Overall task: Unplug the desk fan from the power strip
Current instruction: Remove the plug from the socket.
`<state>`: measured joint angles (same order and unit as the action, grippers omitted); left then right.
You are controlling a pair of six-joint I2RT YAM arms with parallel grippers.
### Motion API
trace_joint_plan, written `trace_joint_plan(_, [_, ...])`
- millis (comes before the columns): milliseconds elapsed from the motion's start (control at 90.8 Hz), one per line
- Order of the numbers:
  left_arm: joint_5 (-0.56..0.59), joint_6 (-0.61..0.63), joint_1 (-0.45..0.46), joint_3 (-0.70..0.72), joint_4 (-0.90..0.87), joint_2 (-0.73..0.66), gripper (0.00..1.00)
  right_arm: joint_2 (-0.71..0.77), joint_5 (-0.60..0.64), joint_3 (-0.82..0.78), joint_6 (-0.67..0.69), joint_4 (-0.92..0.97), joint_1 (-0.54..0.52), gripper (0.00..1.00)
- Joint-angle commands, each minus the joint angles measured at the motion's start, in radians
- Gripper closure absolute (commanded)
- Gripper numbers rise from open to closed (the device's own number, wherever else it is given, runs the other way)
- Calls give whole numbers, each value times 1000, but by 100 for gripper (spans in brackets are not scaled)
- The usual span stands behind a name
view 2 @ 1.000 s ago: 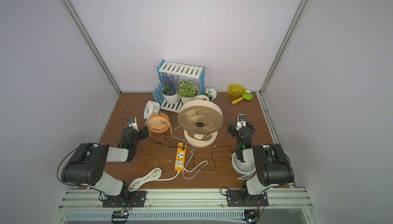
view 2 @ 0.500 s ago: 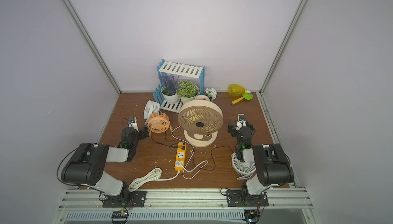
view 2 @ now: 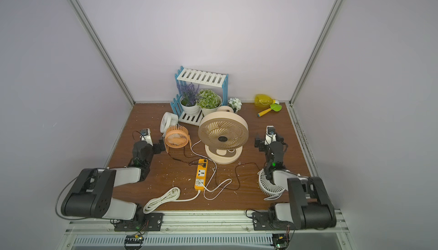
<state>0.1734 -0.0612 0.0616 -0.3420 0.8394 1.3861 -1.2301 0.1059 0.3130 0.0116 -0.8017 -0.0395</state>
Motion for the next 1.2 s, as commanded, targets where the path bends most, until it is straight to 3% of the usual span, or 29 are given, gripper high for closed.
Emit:
trace_joint_plan(0, [56, 17, 23, 33, -30, -103, 1, 186, -22, -28, -6, 161, -4, 1])
trace_joint_plan(154, [62, -14, 31, 3, -186, -244, 1, 496, -8, -9, -69, 485, -5, 1])
trace_joint_plan(253, [58, -79, 32, -34, -334, -326, 1, 668, 61, 68, -267, 796, -5, 1])
trace_joint_plan(319, [61, -158, 32, -98, -519, -369, 1, 754, 91, 133, -400, 995, -2, 1])
trace_joint_plan(385, [55, -265, 32, -179, -721, -384, 1, 811, 18, 183, -443, 1119, 0, 1])
trace_joint_plan(517, [-53, -383, 40, -305, -999, -375, 1, 830, -148, 273, -497, 1292, -2, 1])
trace_joint_plan(738, [-94, -438, 179, -386, -1186, -367, 1, 651, -354, 474, -480, 1621, -33, 1])
trace_joint_plan(958, [-127, -502, 308, -451, -1362, -381, 1, 586, -262, 596, -493, 1727, -290, 1])
trace_joint_plan(1189, [-179, -592, 348, -458, -1535, -447, 1, 433, -61, 691, -506, 1705, -732, 1])
